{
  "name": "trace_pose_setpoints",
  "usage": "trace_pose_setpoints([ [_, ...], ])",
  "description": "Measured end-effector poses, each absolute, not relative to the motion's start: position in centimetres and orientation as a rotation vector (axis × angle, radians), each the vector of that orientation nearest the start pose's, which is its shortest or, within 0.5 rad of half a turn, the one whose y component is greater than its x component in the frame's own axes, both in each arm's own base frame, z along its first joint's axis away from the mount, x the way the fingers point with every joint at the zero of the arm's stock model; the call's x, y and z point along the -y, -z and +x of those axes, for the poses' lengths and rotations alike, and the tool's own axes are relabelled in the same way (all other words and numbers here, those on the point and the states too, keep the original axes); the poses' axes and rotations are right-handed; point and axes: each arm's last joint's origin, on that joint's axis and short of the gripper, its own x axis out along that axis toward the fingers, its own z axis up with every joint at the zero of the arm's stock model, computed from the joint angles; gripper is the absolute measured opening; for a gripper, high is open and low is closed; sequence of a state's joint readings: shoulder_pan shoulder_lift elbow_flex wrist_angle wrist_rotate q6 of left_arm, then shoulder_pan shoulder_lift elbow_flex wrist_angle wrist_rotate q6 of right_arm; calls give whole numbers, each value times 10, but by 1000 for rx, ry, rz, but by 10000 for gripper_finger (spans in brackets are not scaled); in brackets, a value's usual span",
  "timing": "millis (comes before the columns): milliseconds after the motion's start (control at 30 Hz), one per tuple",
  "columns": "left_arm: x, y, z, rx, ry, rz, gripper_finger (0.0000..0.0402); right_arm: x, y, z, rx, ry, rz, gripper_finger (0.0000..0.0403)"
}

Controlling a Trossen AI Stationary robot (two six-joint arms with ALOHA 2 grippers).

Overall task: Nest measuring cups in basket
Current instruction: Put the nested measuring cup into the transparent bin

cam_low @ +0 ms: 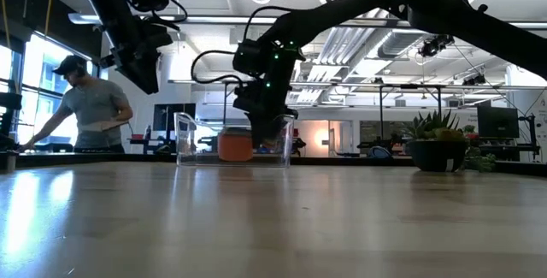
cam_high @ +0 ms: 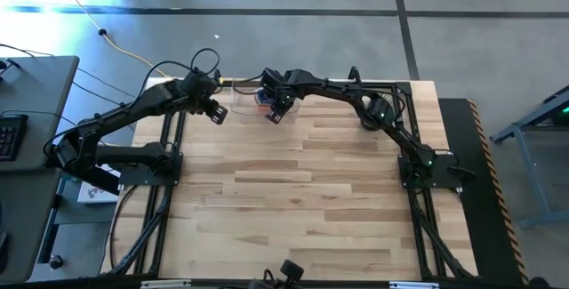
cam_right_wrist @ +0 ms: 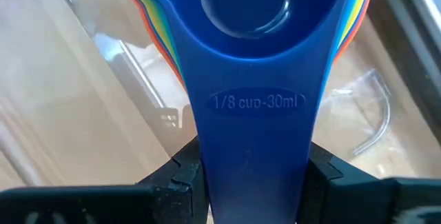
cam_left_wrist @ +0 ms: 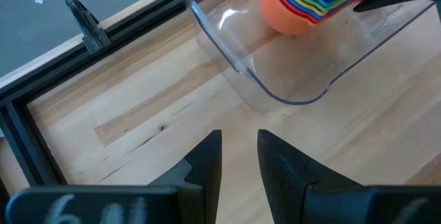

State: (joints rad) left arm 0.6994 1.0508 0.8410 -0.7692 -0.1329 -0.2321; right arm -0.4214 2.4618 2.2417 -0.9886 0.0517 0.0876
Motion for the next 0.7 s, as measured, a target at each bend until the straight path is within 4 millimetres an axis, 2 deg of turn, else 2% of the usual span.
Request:
trace_pose_setpoints([
  [433,-127,-259,145,-902,-876,-489,85,206,-184,467,-1192,467,287,124],
  [700,-127,-259,145,-901,-876,-489,85,206,-184,468,-1183,453,291,169],
])
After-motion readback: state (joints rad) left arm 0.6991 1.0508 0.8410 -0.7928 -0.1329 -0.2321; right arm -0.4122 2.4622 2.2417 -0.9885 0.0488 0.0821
